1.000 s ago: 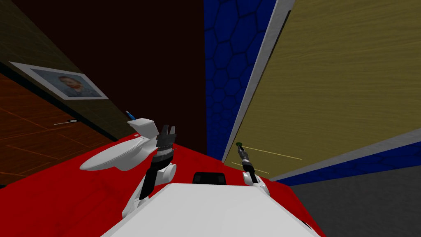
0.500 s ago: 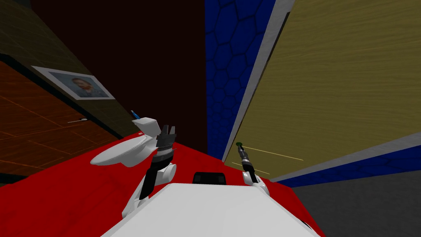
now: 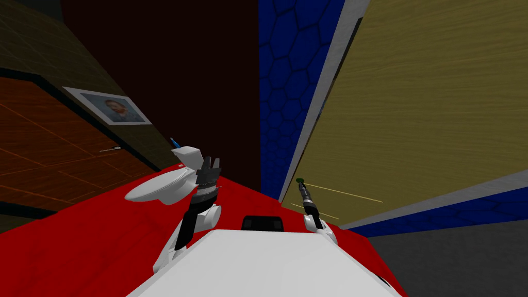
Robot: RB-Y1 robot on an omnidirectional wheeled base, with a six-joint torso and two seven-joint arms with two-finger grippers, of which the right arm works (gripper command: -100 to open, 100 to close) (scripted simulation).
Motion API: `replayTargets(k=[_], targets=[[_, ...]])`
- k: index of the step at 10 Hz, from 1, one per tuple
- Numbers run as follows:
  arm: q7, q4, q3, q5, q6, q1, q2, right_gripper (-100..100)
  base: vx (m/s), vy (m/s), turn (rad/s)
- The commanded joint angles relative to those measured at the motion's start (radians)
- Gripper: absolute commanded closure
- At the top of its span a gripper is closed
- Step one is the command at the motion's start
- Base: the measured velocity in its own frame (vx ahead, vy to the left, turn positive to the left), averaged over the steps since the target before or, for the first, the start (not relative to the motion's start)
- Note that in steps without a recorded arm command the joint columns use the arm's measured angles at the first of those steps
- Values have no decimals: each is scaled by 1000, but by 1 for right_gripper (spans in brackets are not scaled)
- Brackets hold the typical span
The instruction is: Pull the door open
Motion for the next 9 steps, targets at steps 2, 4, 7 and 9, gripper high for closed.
replayTargets(k=[2,4,7,9], targets=[[-69,4,10,-15,0,-2,5,100,-31,-12,45],[-112,5,14,-27,0,-3,5,100,-32,-9,41],[-187,6,23,-50,2,-5,4,100,-43,-18,59],[-233,7,27,-62,3,-6,4,100,-30,-9,44]])
